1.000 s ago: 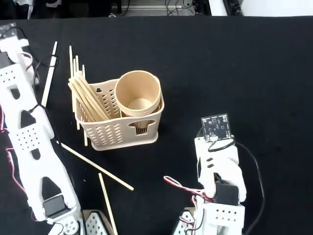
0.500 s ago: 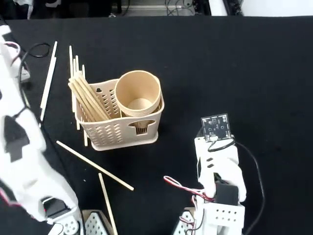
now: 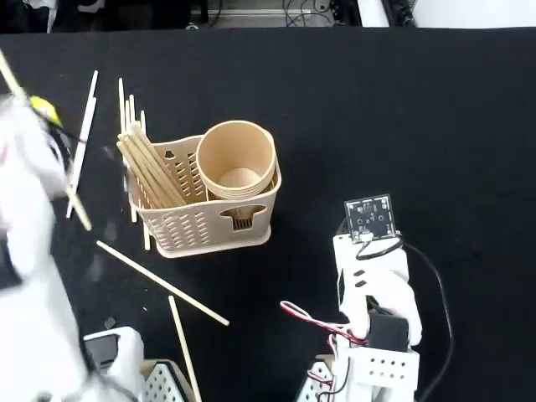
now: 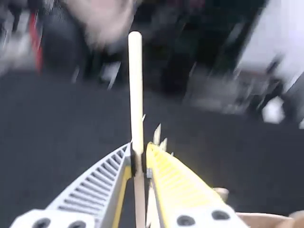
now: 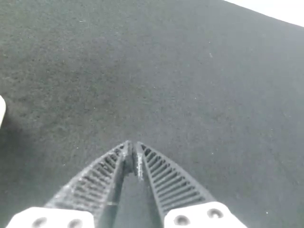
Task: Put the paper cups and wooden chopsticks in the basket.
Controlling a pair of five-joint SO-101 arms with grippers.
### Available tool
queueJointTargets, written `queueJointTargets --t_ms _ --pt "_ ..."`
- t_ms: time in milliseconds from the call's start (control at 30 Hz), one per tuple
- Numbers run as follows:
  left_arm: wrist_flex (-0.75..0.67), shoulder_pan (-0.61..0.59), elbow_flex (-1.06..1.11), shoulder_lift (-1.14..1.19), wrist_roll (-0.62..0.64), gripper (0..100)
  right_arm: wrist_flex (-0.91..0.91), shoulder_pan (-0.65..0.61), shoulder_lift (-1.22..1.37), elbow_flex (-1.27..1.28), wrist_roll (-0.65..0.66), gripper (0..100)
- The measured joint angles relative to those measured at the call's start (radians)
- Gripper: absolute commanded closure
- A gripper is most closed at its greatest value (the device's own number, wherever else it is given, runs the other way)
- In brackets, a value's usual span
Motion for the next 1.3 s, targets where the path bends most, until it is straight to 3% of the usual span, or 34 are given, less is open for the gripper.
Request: queueJointTargets --t_ms 333,533,600,733,933,1133,1300 --pt "-0.543 0.344 0.672 -0.862 0.000 97 0.000 0.000 0.000 0.000 0.000 98.4" --pt "-0.752 0.400 1.022 -0.991 0.000 97 0.000 0.000 0.000 0.000 0.000 98.4" --pt "-0.789 0.400 1.115 -0.996 -0.002 91 0.000 0.000 0.000 0.000 0.000 98.4" --pt "-0.792 0.384 1.223 -0.987 0.002 77 0.000 0.000 0.000 0.000 0.000 98.4" --pt "-0.624 0.295 1.175 -0.953 0.097 76 0.000 0.000 0.000 0.000 0.000 98.4" --pt "-0.445 0.270 0.914 -0.770 0.097 76 0.000 0.000 0.000 0.000 0.000 98.4" --pt "-0.270 0.114 0.583 -0.437 0.147 76 0.000 0.000 0.000 0.000 0.000 98.4"
